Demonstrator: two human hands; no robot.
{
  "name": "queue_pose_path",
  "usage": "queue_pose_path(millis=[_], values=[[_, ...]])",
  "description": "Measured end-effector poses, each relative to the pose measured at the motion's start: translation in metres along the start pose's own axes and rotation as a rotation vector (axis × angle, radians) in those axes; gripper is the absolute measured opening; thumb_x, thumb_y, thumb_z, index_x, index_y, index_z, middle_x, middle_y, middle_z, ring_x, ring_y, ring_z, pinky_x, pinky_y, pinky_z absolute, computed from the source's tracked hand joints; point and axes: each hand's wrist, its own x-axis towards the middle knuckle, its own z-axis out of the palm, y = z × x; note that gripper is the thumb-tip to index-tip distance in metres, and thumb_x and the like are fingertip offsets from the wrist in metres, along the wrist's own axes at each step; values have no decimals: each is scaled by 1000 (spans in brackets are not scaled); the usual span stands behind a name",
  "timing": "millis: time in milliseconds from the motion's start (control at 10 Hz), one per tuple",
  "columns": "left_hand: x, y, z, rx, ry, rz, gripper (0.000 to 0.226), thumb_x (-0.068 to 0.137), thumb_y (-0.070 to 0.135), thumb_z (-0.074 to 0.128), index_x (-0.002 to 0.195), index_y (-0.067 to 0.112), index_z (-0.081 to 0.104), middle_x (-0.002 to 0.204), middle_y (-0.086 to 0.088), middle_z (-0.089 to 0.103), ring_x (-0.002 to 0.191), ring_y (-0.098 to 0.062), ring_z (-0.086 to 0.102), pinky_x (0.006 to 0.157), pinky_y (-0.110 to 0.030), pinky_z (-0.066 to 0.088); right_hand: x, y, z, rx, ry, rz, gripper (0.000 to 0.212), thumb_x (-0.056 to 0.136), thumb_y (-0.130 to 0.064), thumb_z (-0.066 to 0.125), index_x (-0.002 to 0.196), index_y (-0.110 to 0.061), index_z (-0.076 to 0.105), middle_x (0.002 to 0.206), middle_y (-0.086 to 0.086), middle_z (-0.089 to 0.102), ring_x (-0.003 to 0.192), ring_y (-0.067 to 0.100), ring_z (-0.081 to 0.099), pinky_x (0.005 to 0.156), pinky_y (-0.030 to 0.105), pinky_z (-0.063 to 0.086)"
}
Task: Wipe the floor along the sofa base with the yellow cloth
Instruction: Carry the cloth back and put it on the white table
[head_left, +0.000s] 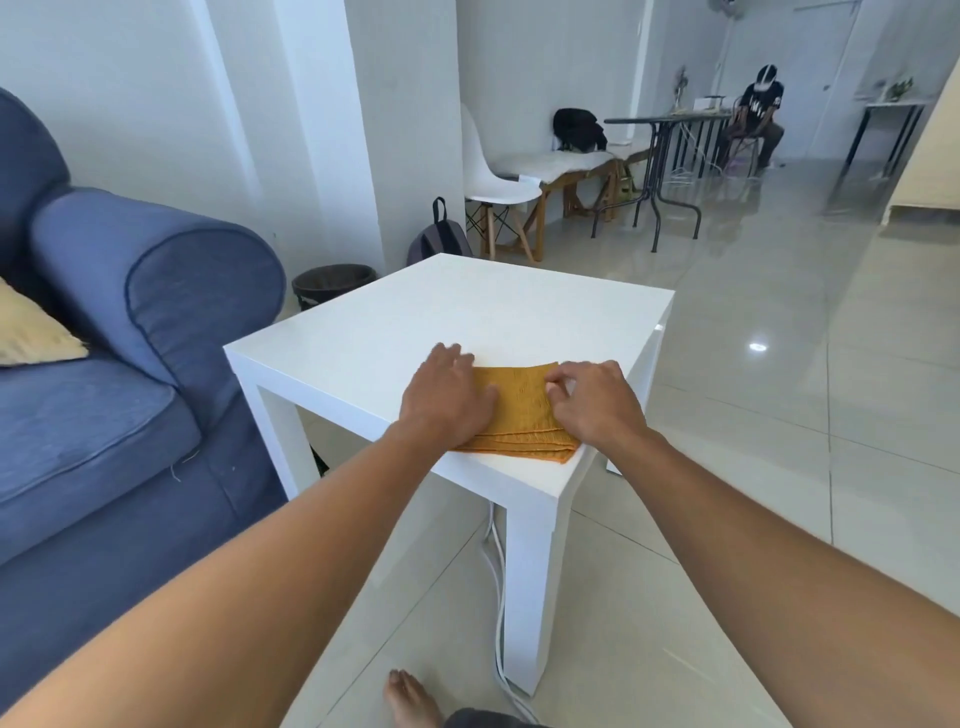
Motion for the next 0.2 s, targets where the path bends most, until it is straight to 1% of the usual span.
queue_pose_path(millis=[100, 200], values=[[-10, 2, 14, 41, -97, 45, 78, 96, 61, 31, 156, 13, 22, 167, -5, 11, 155, -21, 4, 125, -42, 5, -9, 5, -2, 50, -46, -3, 33, 97, -38, 53, 126, -30, 68, 145, 1, 55, 142, 23, 33, 114, 42, 34], [-13, -2, 21, 32, -98, 37, 82, 95, 66, 24, 158, 14, 15, 167, -4, 5, 155, -20, 1, 126, -43, 2, -19, -8, -21, 161, 18, -50, 39, 101, -44, 45, 131, -28, 64, 151, -5, 50, 147, 21, 29, 118, 40, 25]])
